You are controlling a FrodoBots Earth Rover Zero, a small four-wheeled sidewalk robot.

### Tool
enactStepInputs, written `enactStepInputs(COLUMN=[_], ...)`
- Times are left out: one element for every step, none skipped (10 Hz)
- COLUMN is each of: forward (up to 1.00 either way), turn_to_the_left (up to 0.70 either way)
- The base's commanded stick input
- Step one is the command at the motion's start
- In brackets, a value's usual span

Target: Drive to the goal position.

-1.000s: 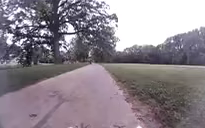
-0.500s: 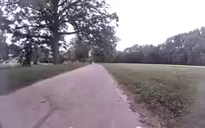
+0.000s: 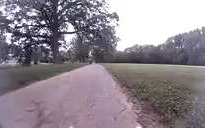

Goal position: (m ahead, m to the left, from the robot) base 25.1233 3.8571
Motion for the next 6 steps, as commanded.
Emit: enactStepInputs(forward=[0.70,0.70,0.70,0.70,0.70,0.70], turn_to_the_left=[0.02,0.01,0.01,0.00,0.00,0.00])
